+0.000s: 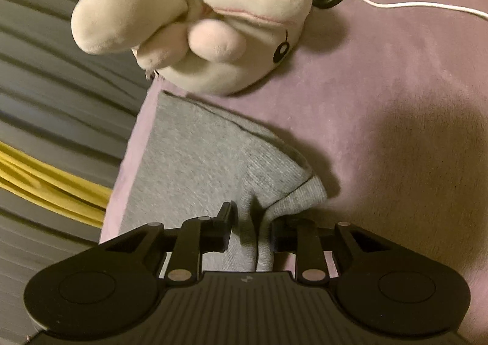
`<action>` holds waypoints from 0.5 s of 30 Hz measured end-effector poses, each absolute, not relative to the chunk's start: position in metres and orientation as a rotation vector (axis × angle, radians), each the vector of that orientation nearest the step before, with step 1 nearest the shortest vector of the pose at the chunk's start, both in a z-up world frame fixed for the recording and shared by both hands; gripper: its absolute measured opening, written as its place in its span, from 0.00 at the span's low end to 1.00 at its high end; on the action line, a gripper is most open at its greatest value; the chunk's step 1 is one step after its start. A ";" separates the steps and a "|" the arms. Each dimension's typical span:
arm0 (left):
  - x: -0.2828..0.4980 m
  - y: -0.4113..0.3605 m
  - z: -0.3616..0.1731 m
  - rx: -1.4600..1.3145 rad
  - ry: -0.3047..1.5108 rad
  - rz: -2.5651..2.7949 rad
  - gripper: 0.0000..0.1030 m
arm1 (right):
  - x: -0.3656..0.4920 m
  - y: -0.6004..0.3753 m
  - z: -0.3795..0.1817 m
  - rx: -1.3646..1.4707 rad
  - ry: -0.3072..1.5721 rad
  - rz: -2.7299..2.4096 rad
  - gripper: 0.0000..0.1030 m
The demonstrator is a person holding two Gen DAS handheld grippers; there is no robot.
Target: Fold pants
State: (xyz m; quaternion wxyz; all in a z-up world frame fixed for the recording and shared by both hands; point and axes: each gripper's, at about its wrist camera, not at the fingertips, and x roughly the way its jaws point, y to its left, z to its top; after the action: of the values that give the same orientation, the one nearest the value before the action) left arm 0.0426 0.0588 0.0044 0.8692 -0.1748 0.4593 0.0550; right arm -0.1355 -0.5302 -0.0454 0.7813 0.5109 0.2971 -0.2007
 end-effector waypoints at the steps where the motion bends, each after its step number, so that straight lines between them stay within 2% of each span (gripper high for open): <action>1: 0.041 0.061 0.006 -0.384 0.962 0.115 0.70 | -0.130 -0.527 -0.041 1.060 0.646 -0.438 0.17; 2: 0.038 0.064 0.009 -0.401 0.959 0.110 0.69 | -0.124 -0.521 -0.032 0.990 0.654 -0.440 0.13; 6: 0.016 0.077 0.028 -0.468 0.897 0.069 0.68 | -0.101 -0.470 0.025 0.593 0.634 -0.396 0.11; 10: 0.000 0.081 0.039 -0.465 0.850 0.045 0.67 | -0.074 -0.372 0.084 0.197 0.548 -0.168 0.11; 13: 0.000 0.082 0.042 -0.467 0.842 0.044 0.64 | -0.057 -0.298 0.093 0.056 0.527 0.056 0.11; 15: 0.000 0.083 0.043 -0.470 0.835 0.046 0.64 | -0.046 -0.252 0.075 -0.030 0.548 0.179 0.13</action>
State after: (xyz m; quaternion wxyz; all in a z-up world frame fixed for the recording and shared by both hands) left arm -0.0004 0.0829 0.0430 0.8872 -0.2259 0.4017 0.0221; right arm -0.0462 -0.2525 0.0753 0.9585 -0.0149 0.2704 0.0885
